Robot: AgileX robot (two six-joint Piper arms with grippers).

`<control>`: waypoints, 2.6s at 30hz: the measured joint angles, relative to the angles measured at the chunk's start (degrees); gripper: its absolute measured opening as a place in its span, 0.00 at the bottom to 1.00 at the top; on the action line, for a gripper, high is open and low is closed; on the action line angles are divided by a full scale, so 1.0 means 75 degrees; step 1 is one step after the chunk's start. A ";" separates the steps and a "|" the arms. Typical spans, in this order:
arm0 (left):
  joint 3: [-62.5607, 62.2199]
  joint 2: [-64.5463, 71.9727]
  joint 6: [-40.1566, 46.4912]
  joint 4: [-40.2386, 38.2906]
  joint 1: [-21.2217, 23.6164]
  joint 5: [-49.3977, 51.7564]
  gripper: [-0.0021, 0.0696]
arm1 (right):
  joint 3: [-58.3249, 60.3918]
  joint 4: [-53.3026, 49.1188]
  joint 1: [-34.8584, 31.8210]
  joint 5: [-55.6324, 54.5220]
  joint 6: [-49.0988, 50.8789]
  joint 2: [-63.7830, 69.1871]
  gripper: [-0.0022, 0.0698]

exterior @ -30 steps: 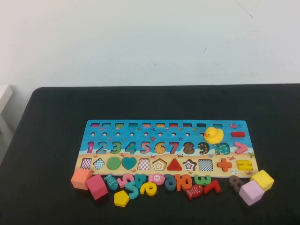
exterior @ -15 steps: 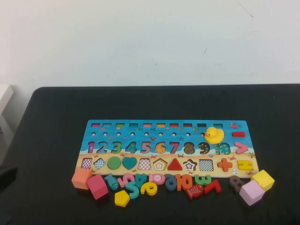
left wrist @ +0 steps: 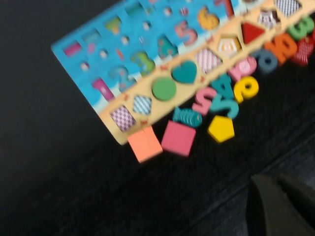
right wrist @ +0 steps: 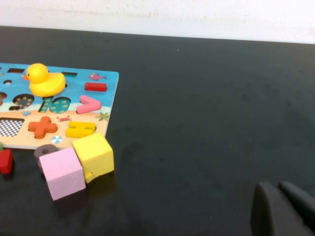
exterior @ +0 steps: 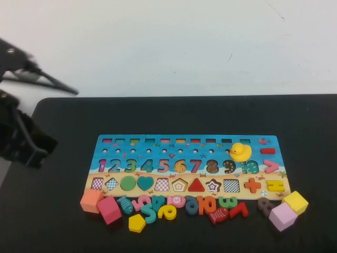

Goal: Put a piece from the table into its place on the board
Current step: Pick up the "Pentagon"

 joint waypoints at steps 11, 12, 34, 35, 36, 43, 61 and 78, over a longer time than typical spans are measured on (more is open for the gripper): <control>-0.0435 0.1160 -0.0256 0.1745 -0.1043 0.0322 0.03 | 0.0000 0.0000 0.0000 0.0000 0.0007 0.0000 0.06; -0.0435 0.1189 -0.0436 0.2012 -0.1268 0.0306 0.03 | 0.0000 0.0000 0.0000 0.0000 0.0007 0.0000 0.06; -0.0466 0.1395 -0.1808 0.3038 -0.2427 -0.0085 0.03 | 0.0000 0.0000 0.0000 0.0000 0.0007 0.0000 0.06; -0.0466 0.1395 -0.1808 0.3038 -0.2427 -0.0085 0.03 | 0.0000 0.0000 0.0000 0.0000 0.0007 0.0000 0.06; -0.0466 0.1395 -0.1825 0.3038 -0.2427 -0.0085 0.03 | 0.0000 0.0000 0.0000 0.0000 0.0007 0.0000 0.06; -0.0481 0.1722 -0.1873 0.3038 -0.2427 0.0106 0.03 | 0.0000 0.0000 0.0000 0.0000 0.0007 0.0000 0.06; -0.0481 0.4394 -0.1075 0.2705 -0.3420 -0.0423 0.60 | 0.0000 0.0000 0.0000 0.0000 0.0007 0.0000 0.06; -0.0492 0.4626 -0.2245 0.3523 -0.3656 -0.0508 0.60 | 0.0000 0.0000 0.0000 0.0000 0.0007 0.0000 0.06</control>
